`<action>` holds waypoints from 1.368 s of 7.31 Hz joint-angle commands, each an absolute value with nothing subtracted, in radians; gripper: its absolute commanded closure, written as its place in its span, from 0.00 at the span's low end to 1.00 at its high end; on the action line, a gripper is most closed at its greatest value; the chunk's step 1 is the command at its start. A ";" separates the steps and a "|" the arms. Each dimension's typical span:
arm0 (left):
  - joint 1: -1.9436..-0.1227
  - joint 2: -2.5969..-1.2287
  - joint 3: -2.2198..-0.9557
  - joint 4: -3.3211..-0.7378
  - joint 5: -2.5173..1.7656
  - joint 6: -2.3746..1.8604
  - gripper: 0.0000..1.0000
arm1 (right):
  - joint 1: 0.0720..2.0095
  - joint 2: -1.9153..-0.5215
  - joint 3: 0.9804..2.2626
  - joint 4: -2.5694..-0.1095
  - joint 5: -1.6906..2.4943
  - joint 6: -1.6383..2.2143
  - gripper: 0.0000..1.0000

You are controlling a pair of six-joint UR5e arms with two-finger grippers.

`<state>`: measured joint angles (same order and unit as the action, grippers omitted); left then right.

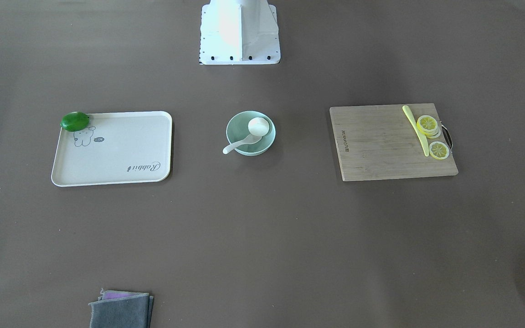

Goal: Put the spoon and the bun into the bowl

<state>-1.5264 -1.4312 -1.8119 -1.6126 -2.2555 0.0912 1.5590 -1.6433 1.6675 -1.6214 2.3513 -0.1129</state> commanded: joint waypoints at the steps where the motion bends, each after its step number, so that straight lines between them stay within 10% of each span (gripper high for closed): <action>1: -1.526 -1.430 -1.812 -1.615 -2.256 0.092 0.01 | 1.557 -1.643 1.670 -1.621 2.353 -0.115 0.00; 10: -1.525 -1.428 -1.810 -1.614 -2.256 0.092 0.02 | 1.509 -1.647 1.667 -1.620 2.352 -0.120 0.00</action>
